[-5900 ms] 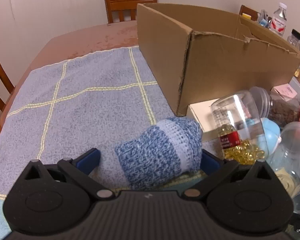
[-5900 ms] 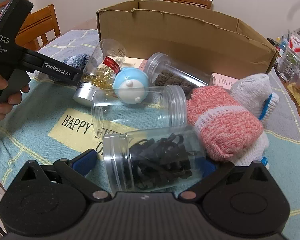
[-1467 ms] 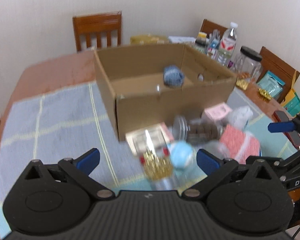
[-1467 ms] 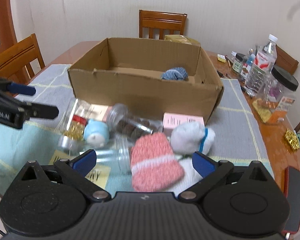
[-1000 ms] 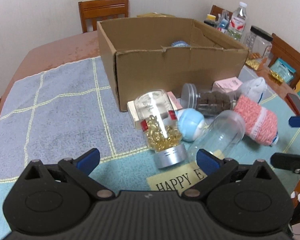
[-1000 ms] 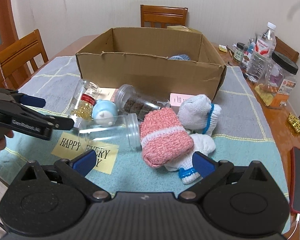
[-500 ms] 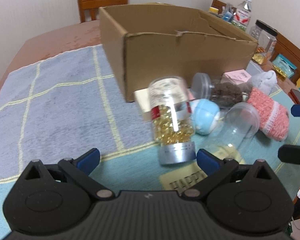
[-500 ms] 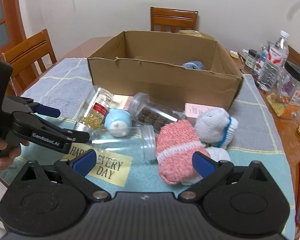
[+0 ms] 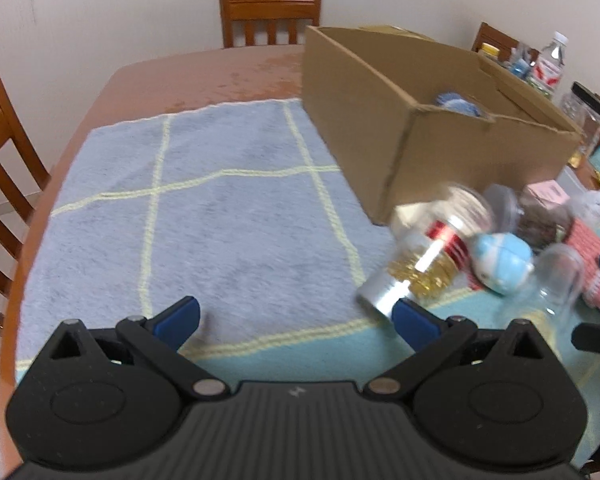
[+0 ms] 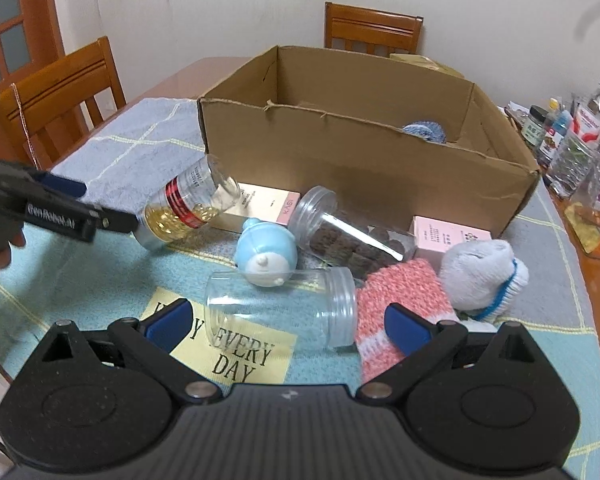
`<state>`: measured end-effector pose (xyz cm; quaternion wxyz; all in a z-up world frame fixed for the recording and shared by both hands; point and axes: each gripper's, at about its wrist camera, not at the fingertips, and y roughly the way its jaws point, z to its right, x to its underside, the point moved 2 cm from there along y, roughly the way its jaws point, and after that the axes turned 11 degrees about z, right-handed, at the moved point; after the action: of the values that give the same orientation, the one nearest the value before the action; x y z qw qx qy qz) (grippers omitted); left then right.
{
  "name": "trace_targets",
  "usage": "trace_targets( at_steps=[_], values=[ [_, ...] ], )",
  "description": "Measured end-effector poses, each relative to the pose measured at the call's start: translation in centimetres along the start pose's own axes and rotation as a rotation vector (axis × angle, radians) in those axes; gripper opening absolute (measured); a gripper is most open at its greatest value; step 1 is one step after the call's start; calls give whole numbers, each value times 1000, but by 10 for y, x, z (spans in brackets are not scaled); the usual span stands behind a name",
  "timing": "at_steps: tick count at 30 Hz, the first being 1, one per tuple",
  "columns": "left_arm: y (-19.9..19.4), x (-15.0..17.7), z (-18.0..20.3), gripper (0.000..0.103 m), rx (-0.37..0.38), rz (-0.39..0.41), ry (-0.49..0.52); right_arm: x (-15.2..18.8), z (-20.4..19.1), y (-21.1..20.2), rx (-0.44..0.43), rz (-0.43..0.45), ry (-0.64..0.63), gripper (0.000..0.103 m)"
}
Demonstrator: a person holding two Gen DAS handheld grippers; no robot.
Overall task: Organize objects
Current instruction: 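Grasp the gold capsule bottle with the left tool while the right tool grasps the empty clear jar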
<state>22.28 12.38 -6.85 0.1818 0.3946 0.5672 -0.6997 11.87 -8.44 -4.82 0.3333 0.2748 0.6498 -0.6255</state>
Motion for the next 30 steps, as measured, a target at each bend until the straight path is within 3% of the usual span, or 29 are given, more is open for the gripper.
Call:
trace_targets(
  at_steps=[5,15,20,22,30],
  values=[
    [8,-7,-12,102,-36,6,17,-2,-4,11,11,-17,-19,103],
    [-1,-17,-15,102,60,45,-12,0,-21,35,7,-80,-36,103],
    [-13,-18,-5,102,135,52,-43,1,-24,39,25,-101,-45,102],
    [-17,-18,2,102,167,48,-49,1,-22,41,39,-109,-42,94],
    [-20,-16,41,102,196,29,-65,2,-16,41,-20,-111,-79,94]
  ],
)
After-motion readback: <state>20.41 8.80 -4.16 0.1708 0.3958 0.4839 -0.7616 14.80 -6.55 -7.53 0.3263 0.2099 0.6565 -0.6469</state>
